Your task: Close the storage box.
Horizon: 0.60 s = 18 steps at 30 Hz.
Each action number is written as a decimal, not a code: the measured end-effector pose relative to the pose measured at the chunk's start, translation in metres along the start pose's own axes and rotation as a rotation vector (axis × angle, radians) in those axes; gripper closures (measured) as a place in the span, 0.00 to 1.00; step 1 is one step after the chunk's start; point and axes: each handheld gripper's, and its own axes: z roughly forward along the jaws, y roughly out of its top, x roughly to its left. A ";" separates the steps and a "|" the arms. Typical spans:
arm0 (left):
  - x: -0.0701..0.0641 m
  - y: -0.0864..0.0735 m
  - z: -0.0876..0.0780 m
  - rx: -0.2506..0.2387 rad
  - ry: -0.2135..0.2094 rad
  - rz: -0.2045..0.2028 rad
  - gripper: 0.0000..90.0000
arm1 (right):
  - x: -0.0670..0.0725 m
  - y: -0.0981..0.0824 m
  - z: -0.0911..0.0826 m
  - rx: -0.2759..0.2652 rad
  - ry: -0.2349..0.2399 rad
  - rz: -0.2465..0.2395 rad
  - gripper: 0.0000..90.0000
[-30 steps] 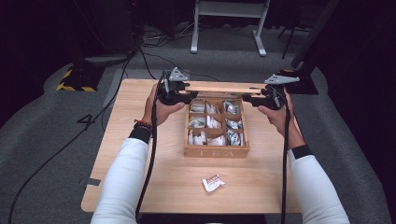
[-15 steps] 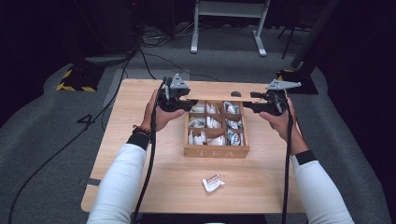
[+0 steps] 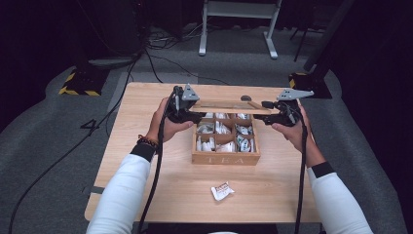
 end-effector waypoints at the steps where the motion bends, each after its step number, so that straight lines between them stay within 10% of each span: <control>1: -0.001 -0.001 0.000 0.002 0.007 0.004 0.47 | 0.001 -0.001 -0.001 0.000 0.001 -0.001 0.42; 18: -0.013 -0.016 -0.006 0.010 -0.019 0.003 0.37 | 0.019 -0.012 -0.013 0.019 0.014 -0.062 0.37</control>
